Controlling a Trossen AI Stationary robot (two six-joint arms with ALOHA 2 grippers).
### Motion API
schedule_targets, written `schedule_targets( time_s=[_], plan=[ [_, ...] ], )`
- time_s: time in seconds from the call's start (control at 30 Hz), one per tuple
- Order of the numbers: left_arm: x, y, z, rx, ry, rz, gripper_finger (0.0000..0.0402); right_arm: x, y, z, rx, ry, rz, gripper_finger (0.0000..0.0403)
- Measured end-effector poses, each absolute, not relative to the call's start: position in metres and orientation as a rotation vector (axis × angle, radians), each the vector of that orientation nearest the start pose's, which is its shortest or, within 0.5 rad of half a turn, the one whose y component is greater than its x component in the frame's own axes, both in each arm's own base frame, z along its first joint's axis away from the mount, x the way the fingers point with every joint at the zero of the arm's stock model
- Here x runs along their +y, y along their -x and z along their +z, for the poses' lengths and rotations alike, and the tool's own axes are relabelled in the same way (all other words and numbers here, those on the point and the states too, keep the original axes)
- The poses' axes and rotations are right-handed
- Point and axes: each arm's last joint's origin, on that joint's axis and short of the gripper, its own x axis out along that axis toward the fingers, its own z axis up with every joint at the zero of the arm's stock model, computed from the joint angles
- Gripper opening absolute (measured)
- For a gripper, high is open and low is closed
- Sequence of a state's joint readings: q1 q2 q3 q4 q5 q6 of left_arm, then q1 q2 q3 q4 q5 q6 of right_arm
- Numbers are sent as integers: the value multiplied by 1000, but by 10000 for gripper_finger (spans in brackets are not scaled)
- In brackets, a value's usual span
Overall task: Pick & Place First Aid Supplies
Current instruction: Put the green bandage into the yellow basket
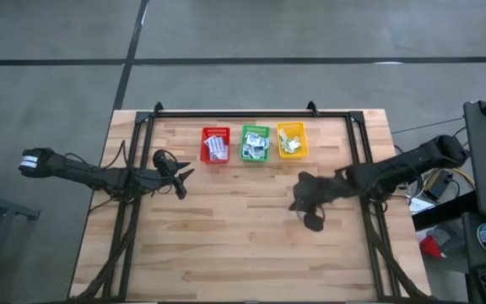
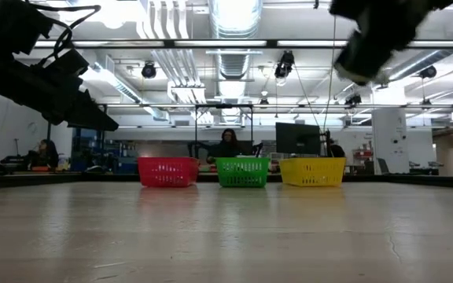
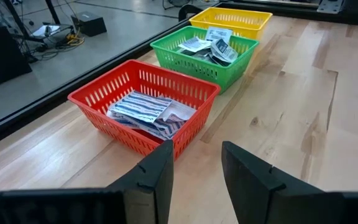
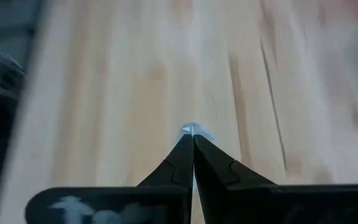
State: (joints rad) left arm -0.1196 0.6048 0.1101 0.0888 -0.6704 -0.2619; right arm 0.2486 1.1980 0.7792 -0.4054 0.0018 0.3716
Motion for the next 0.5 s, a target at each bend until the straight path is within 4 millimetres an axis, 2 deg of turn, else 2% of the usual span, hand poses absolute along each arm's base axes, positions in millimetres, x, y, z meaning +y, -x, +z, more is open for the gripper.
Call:
schedule_targets(
  time_s=[0.27,0.37,0.5],
  plan=[
    [2,-131,154,306,91,588,133,21,-238,281,450,-294,390,8],
    [2,-131,154,306,91,588,133,5,-237,285,419,-294,305,8],
    [2,-131,154,306,90,589,133,-23,-233,275,488,-256,-30,8]
  ],
)
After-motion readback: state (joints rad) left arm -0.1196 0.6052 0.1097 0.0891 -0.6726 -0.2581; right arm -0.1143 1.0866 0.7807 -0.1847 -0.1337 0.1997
